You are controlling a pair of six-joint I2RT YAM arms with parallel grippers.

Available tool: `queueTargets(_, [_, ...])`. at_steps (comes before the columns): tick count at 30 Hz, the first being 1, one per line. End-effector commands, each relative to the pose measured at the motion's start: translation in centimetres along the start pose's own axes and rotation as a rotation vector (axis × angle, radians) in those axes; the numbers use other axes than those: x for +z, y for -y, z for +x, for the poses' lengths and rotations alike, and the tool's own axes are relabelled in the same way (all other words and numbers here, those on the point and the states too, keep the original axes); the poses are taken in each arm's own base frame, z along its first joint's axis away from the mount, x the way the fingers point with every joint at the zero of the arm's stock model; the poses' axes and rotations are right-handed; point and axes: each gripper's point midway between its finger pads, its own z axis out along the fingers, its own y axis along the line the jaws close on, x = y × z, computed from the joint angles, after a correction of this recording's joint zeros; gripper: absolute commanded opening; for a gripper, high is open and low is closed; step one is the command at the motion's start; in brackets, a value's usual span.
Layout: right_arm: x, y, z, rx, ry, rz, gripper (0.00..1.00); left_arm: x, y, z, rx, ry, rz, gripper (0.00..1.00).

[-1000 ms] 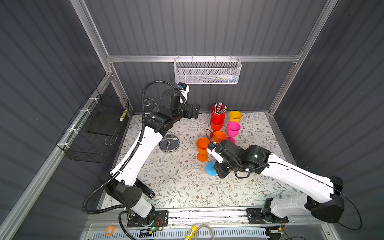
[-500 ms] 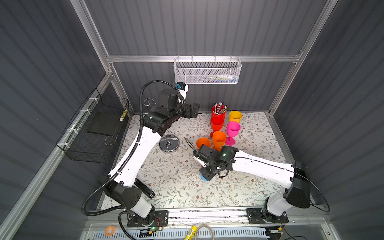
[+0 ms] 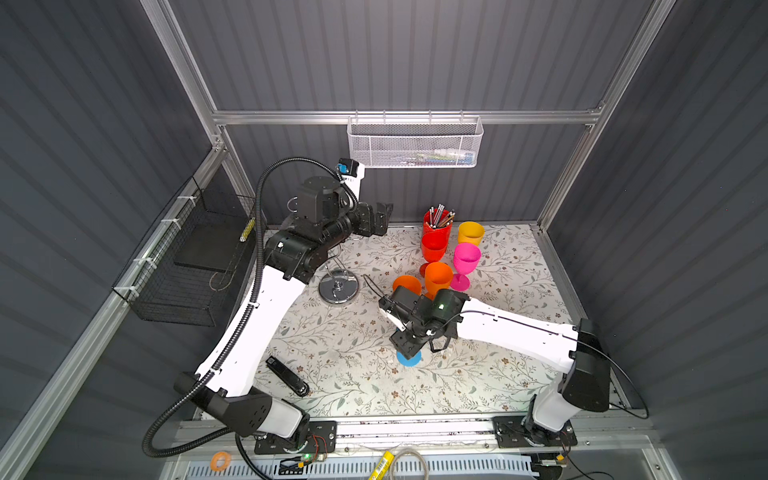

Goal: Take the wine glass off the wine glass rack

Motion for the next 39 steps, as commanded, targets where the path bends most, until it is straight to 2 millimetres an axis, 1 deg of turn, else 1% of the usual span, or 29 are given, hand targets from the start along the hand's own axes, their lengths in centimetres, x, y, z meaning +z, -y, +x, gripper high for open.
queueTargets(1, [-3.5, 0.1, -2.4, -0.009, 0.133, -0.001, 0.75, -3.0, -0.2, -1.5, 0.032, 0.044, -0.025, 1.00])
queueTargets(3, [-4.9, 0.1, -3.1, -0.010, 0.188, -0.010, 0.83, -3.7, -0.3, -1.6, 0.036, 0.048, -0.033, 1.00])
queueTargets(6, [-7.1, 0.4, -3.9, -0.004, 0.275, -0.020, 0.91, -4.7, -0.2, -1.2, 0.035, 0.051, -0.026, 1.00])
queueTargets(8, [-9.1, 1.0, -4.4, 0.010, 0.360, -0.013, 0.96, -5.2, 0.2, -0.6, 0.036, 0.048, 0.000, 1.00])
queueTargets(10, [-10.9, 2.4, -4.4, 0.039, 0.441, 0.007, 0.99, -5.3, 0.8, 0.3, 0.033, 0.045, 0.042, 1.00])
queueTargets(12, [-13.0, 4.4, -4.2, 0.091, 0.529, 0.035, 0.99, -5.2, 2.0, 1.3, 0.037, 0.034, 0.120, 1.00])
queueTargets(15, [-16.5, 8.8, -3.1, 0.208, 0.670, 0.099, 0.99, -4.7, 3.3, 3.4, 0.024, -0.015, 0.205, 1.00])
queueTargets(17, [-18.4, 12.2, -1.7, 0.291, 0.752, 0.159, 0.99, -4.6, 4.0, 4.8, 0.019, -0.019, 0.238, 1.00])
queueTargets(19, [-20.0, 15.3, -0.3, 0.366, 0.821, 0.244, 0.99, -4.7, 4.9, 6.6, 0.036, -0.034, 0.257, 0.99])
queueTargets(20, [-20.4, 16.9, 0.7, 0.405, 0.844, 0.294, 0.99, -4.9, 5.4, 7.2, 0.048, -0.037, 0.260, 1.00])
queueTargets(21, [-20.5, 18.0, 1.5, 0.435, 0.857, 0.327, 0.99, -4.6, 5.6, 9.0, 0.056, -0.070, 0.260, 0.99])
queueTargets(23, [-20.5, 20.6, 3.4, 0.508, 0.869, 0.402, 0.99, -4.8, 6.5, 11.3, 0.072, -0.095, 0.283, 0.99])
queueTargets(24, [-20.5, 21.6, 4.2, 0.537, 0.872, 0.437, 0.99, -4.9, 6.9, 12.3, 0.076, -0.107, 0.301, 0.99])
queueTargets(25, [-20.2, 22.5, 5.1, 0.568, 0.875, 0.467, 0.99, -4.8, 7.0, 13.8, 0.080, -0.130, 0.311, 0.99])
queueTargets(29, [-19.1, 25.5, 8.4, 0.699, 0.933, 0.534, 0.99, -4.9, 6.0, 19.1, 0.064, -0.212, 0.290, 0.99])
queueTargets(30, [-18.8, 26.2, 9.2, 0.732, 0.945, 0.556, 0.99, -5.2, 5.7, 19.8, 0.055, -0.203, 0.282, 0.99])
queueTargets(31, [-18.2, 26.9, 10.0, 0.763, 0.957, 0.575, 0.99, -5.5, 5.2, 20.9, 0.042, -0.195, 0.265, 0.99])
queueTargets(33, [-17.0, 28.2, 11.6, 0.817, 0.963, 0.627, 0.99, -6.2, 4.1, 22.5, 0.018, -0.175, 0.222, 0.99])
queueTargets(35, [-15.3, 29.4, 13.1, 0.847, 0.954, 0.682, 0.99, -6.7, 2.4, 24.3, -0.005, -0.167, 0.152, 0.99])
queueTargets(37, [-14.3, 30.2, 14.3, 0.865, 0.955, 0.733, 0.99, -7.2, 1.0, 25.9, -0.040, -0.150, 0.090, 0.99])
queueTargets(38, [-14.1, 30.6, 14.7, 0.865, 0.970, 0.766, 0.99, -7.5, 0.1, 26.8, -0.061, -0.140, 0.049, 0.99])
queueTargets(39, [-13.8, 30.9, 15.2, 0.864, 0.979, 0.792, 0.99, -7.7, -0.7, 27.3, -0.079, -0.124, 0.015, 0.99])
